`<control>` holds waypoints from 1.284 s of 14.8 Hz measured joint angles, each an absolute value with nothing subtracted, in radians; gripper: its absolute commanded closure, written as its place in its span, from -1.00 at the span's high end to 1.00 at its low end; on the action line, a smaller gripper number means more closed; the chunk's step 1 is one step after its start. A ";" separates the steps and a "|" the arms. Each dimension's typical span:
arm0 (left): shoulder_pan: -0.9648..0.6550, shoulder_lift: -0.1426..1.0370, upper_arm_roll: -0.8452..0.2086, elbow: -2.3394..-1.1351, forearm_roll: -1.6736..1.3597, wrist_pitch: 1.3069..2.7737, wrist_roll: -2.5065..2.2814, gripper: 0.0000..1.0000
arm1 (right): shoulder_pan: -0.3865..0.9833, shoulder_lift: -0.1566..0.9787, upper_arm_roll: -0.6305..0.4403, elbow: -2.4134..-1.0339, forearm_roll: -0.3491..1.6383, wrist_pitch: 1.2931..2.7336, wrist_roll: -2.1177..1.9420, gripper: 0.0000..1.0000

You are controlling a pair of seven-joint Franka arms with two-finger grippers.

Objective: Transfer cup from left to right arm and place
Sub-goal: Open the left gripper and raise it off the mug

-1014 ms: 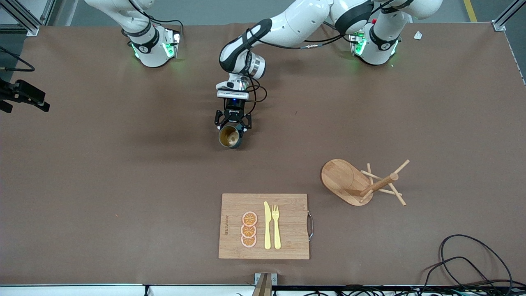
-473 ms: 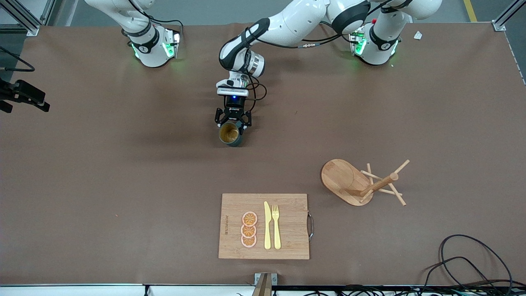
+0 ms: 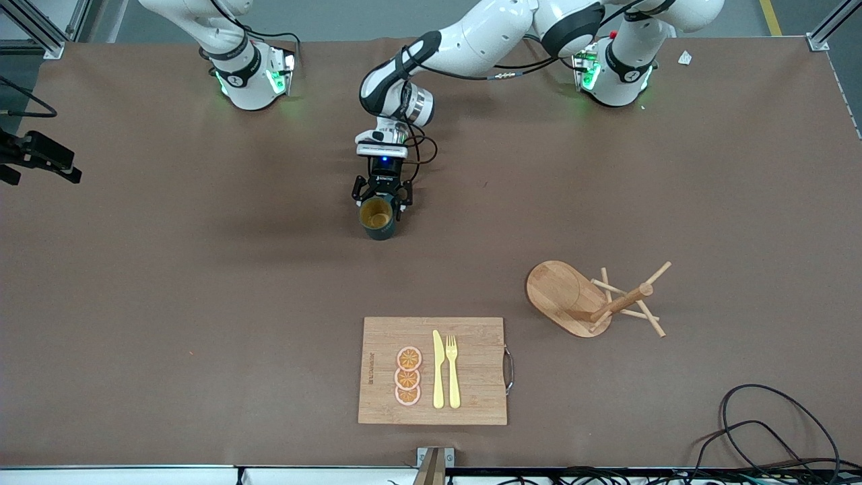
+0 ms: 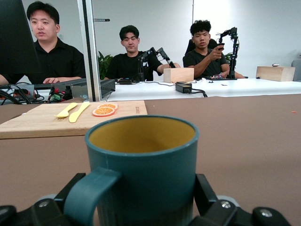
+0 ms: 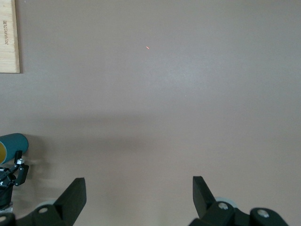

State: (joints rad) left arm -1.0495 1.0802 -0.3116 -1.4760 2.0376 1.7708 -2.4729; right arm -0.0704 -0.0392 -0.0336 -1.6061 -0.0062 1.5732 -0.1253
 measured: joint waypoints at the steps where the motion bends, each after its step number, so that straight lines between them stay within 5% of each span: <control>1: -1.050 1.078 -0.315 -1.470 2.030 1.771 -2.465 1.00 | -0.070 -0.039 -0.034 -1.606 -0.006 1.573 -0.125 1.00; 11: -0.963 0.906 -0.460 -1.435 1.783 1.843 -2.239 1.00 | -0.070 -0.039 -0.033 -1.606 -0.006 1.573 -0.125 1.00; 19: -0.448 0.740 -0.978 -1.433 1.465 1.866 -1.766 1.00 | -0.068 -0.036 -0.023 -1.633 0.013 1.558 -0.125 1.00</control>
State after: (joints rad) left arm -0.4484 0.7400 -0.9780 -1.4333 1.4654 1.8664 -1.7656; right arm -0.0684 -0.0360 -0.0234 -1.6332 0.0128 1.5584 -0.1254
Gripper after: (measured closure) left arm 0.000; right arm 0.000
